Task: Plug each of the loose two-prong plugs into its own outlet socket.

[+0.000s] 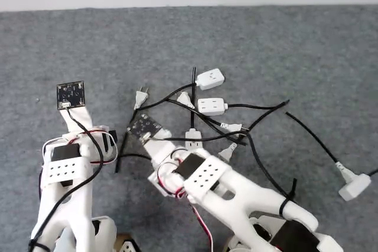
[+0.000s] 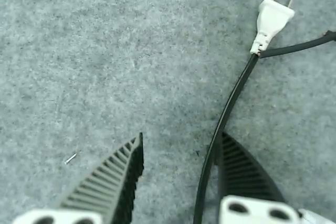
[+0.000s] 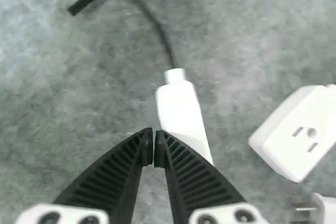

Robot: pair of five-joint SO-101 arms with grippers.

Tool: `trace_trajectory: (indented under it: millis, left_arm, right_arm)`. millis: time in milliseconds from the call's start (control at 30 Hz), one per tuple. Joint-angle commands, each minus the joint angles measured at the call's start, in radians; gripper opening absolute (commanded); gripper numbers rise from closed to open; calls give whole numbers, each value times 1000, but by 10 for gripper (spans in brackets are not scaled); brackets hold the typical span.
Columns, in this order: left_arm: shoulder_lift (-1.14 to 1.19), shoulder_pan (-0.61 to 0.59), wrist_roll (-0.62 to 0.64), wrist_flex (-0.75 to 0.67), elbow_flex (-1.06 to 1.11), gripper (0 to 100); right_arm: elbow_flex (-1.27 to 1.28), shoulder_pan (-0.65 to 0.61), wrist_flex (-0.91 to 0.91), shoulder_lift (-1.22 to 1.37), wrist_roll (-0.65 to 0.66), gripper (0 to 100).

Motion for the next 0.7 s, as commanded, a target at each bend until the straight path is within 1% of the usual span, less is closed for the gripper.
trace_trajectory:
  millis: [0,133,267,367,567,667]
  left_arm:
    - [-23,0,6,-18,-7,214]
    - [-23,0,6,-18,-7,214]
    - [-23,0,6,-18,-7,214]
    - [-23,0,6,-18,-5,214]
    - [-21,0,6,-18,-5,214]
    - [-21,0,6,-18,-5,214]
  right_arm:
    - [-58,61,-18,-31,40,8]
    - [-61,104,-21,-31,44,8]
    - [-61,105,-28,-31,66,8]
    - [-52,107,-79,-25,68,8]
    - [-68,105,-183,77,72,8]
    - [-115,105,-185,137,72,8]
